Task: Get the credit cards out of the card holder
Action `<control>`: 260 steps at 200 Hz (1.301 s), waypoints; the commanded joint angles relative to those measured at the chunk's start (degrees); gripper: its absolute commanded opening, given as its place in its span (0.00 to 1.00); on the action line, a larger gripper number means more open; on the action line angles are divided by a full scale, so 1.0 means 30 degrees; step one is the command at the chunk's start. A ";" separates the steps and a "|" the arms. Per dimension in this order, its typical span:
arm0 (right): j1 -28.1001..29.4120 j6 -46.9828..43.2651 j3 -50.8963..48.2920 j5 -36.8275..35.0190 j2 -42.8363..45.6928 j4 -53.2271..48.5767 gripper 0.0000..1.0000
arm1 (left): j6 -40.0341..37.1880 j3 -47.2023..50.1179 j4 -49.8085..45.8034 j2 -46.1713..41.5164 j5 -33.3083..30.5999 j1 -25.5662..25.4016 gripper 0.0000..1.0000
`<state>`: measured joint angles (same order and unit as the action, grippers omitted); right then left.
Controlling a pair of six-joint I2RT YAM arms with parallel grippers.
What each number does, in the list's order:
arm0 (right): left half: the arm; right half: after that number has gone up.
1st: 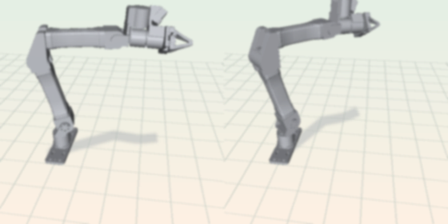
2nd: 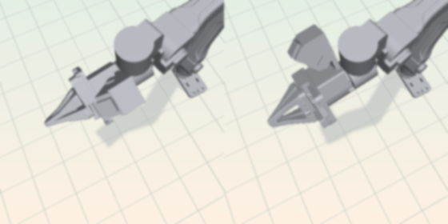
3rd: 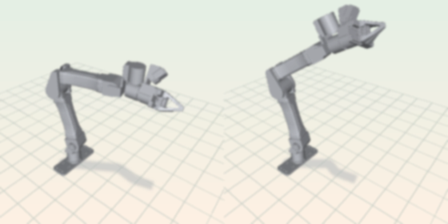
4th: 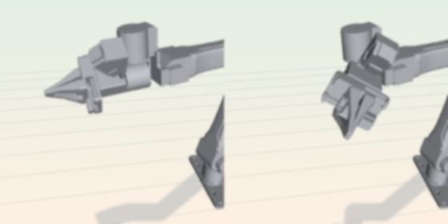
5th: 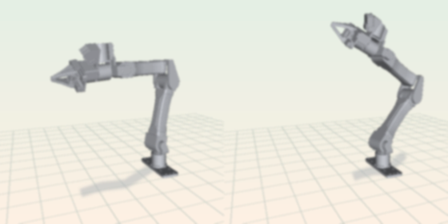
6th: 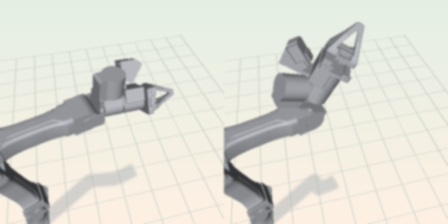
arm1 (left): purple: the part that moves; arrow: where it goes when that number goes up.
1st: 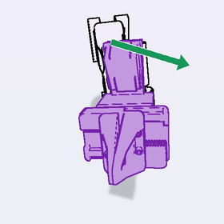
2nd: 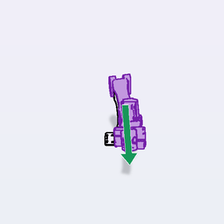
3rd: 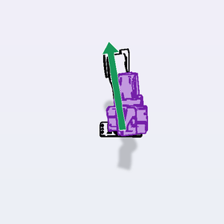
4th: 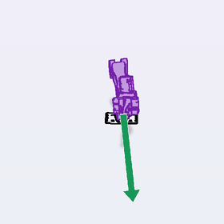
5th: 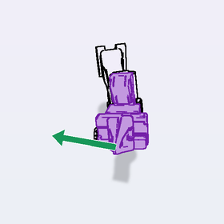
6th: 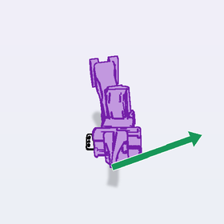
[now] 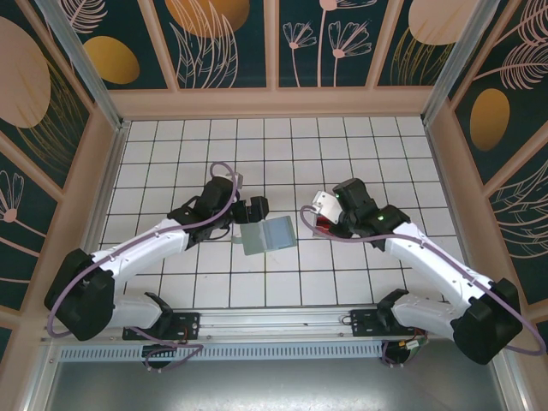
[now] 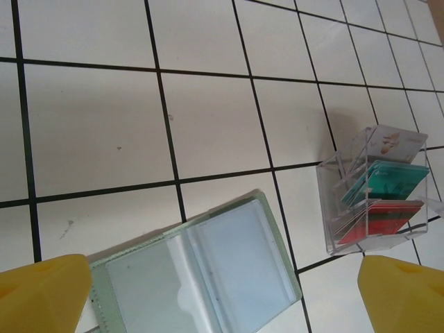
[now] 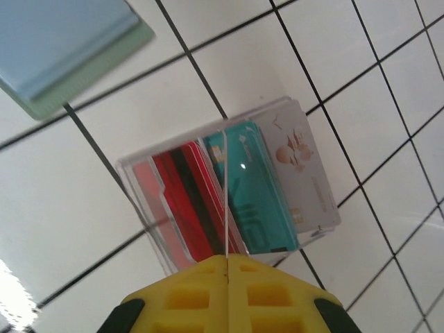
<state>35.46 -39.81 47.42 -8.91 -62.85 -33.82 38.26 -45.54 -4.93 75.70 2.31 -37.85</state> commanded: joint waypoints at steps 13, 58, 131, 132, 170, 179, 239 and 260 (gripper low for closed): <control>-0.0405 -0.3216 -0.0360 -0.1533 -0.0411 0.1974 0.00 | -0.0236 0.0157 0.0347 -0.0653 -0.0461 0.0117 0.99; -0.0920 -0.5155 -0.0686 -0.1759 -0.1285 0.3855 0.00 | 0.0015 0.0555 0.0484 -0.0946 -0.0404 0.0118 0.99; -0.1271 -0.5542 -0.0420 -0.1449 -0.2967 0.5042 0.00 | -0.0068 0.1298 0.0734 -0.1924 -0.0471 0.0114 0.98; -0.1258 -0.5525 -0.0408 -0.1437 -0.3006 0.5038 0.00 | -0.0068 0.1325 0.0734 -0.1948 -0.0488 0.0125 0.98; -0.1272 -0.5337 -0.0692 -0.1081 -0.3474 0.5041 0.00 | 0.0021 0.2013 0.0936 -0.2666 -0.0600 0.0129 0.99; -0.1267 -0.5275 -0.0744 -0.0998 -0.3653 0.5001 0.00 | 0.0048 0.2109 0.0995 -0.2755 -0.0644 0.0133 0.98; -0.2298 -0.4806 -0.0953 -0.1072 -0.4175 0.5407 0.00 | 0.0466 0.3191 0.1494 -0.3647 -0.0693 0.0134 0.99; -0.2328 -0.4444 -0.0724 -0.1178 -0.4513 0.5719 0.25 | 0.0719 0.3616 0.1723 -0.3955 -0.0624 0.0120 0.98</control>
<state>28.99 -54.85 45.45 -12.78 -74.87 -18.63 39.11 -36.12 -2.37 65.58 0.93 -37.80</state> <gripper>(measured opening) 0.055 0.985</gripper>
